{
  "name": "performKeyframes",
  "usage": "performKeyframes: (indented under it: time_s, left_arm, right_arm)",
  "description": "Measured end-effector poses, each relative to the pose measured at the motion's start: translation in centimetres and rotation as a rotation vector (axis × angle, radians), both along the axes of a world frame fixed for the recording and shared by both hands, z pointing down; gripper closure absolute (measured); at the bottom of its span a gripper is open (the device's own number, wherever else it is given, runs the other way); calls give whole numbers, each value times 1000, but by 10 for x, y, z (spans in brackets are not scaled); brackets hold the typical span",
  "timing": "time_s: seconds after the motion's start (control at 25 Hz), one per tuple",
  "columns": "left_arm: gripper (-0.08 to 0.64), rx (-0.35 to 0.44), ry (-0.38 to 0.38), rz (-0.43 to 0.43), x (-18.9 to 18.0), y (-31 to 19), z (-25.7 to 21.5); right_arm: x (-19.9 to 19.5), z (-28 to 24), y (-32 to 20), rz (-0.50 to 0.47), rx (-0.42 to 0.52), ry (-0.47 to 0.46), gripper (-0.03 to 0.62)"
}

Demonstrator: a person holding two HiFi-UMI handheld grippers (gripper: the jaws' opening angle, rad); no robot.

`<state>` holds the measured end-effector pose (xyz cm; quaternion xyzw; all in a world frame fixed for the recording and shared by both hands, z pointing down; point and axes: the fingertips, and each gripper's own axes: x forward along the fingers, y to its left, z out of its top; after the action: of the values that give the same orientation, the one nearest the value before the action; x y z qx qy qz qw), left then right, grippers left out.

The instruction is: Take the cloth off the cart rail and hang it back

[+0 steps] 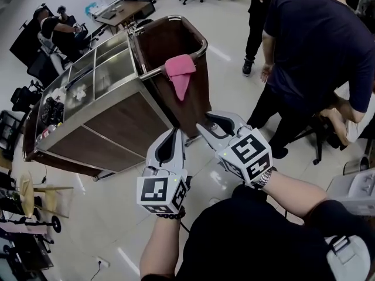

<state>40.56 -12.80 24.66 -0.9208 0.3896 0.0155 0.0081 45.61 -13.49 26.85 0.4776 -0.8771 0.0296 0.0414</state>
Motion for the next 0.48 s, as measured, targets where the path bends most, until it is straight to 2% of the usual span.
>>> performKeyframes:
  time_s: [0.24,0.48]
  left_arm:
    - [557,-37,-5,4,-9,-32,25]
    - [557,-69,-24,-3,-1,-73,50]
  right_arm:
    - [-4,45,-41,31,-86,8,455]
    - [-2,98,-89,28,-173,12,437]
